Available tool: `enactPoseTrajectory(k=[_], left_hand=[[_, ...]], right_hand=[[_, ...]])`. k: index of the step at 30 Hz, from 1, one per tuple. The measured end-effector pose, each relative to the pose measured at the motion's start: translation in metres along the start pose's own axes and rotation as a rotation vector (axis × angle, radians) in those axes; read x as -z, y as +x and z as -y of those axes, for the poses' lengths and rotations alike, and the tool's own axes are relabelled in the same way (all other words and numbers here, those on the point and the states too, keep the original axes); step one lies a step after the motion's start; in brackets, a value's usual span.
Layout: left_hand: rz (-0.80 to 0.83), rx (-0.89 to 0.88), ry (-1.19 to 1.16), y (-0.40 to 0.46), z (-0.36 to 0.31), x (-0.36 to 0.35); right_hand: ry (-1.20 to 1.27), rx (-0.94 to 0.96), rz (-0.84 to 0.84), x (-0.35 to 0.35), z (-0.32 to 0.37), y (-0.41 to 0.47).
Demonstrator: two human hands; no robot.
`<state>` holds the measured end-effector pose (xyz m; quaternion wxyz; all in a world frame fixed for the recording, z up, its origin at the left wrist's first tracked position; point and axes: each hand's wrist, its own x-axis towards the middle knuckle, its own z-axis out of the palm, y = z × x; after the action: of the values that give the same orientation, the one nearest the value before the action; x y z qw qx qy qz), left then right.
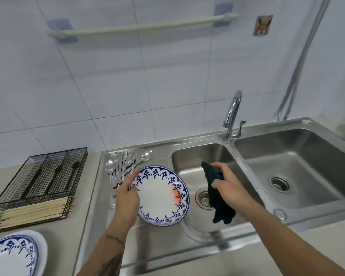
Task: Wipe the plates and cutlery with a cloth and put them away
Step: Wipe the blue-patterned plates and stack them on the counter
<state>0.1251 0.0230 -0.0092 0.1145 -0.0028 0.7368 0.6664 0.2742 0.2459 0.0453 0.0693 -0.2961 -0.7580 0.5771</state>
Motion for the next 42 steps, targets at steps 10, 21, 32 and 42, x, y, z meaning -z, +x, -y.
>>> enactPoseTrajectory(k=[10,21,32,42], left_hand=[[0.015,-0.533,0.303,0.003,-0.042,-0.096],[-0.023,-0.858,0.421,0.008,-0.043,-0.118],[0.078,-0.245,-0.080,-0.002,-0.053,-0.113],[0.173,0.103,-0.429,-0.007,-0.060,-0.073]], right_hand=[[-0.049,0.029,-0.122,0.023,-0.024,0.014],[-0.070,0.043,-0.136,0.025,-0.038,0.024],[-0.218,0.446,-0.126,0.007,-0.010,0.029],[-1.226,0.526,-0.180,-0.028,0.009,0.027]])
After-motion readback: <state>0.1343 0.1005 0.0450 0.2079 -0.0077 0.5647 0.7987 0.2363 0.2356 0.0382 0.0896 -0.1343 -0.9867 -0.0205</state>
